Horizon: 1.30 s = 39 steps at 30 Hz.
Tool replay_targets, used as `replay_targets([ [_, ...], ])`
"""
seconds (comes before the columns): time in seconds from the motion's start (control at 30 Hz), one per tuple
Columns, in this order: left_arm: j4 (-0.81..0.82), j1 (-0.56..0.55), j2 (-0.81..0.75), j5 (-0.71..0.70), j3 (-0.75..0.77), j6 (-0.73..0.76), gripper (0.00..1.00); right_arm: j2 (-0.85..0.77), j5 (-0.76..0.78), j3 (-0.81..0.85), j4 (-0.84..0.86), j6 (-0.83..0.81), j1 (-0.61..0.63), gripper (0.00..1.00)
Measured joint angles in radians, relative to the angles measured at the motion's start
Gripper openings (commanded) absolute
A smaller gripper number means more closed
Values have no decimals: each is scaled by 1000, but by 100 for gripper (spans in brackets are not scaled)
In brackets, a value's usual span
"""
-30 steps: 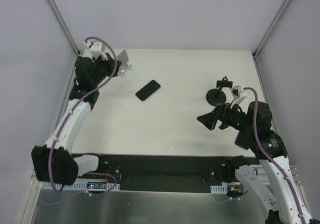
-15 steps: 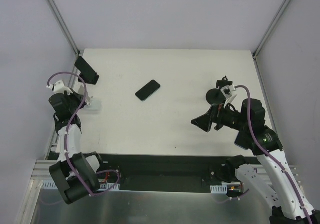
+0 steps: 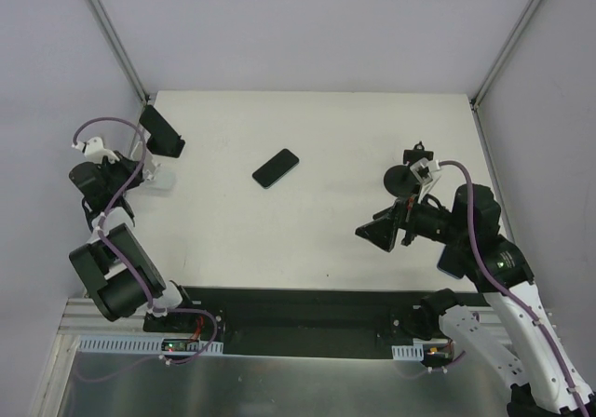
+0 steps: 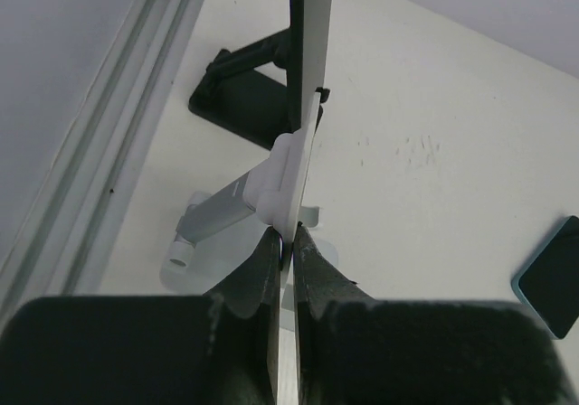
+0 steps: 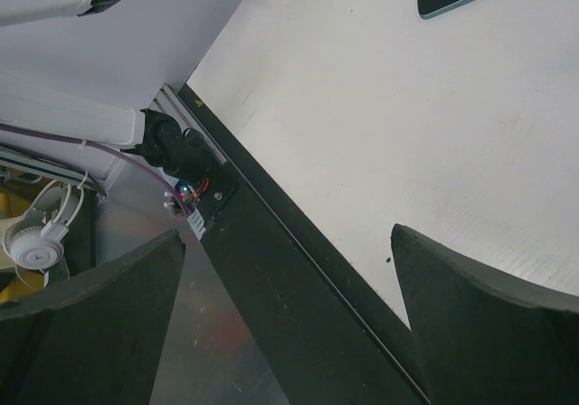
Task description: Place the phone on the phone stand
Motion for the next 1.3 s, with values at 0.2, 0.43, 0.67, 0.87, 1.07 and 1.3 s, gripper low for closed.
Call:
replay_targets([
  [0.2,121,39,110,102,59,-6,0,9,15,47,-46,-46,0,100],
  [0.43,185,50,234,175,62,-34,0,27,29,55,-47,-52,0,100],
  [0.67,250,49,249,182,62,-34,0,19,46,53,-40,-49,0,100],
  [0.87,282,49,262,154,46,-35,0,19,46,27,-14,-27,0,100],
  [1.07,237,50,262,98,45,-34,0,5,53,12,11,-8,0,100],
  [1.3,160,49,265,76,68,-30,2,-6,55,8,39,15,0,100],
])
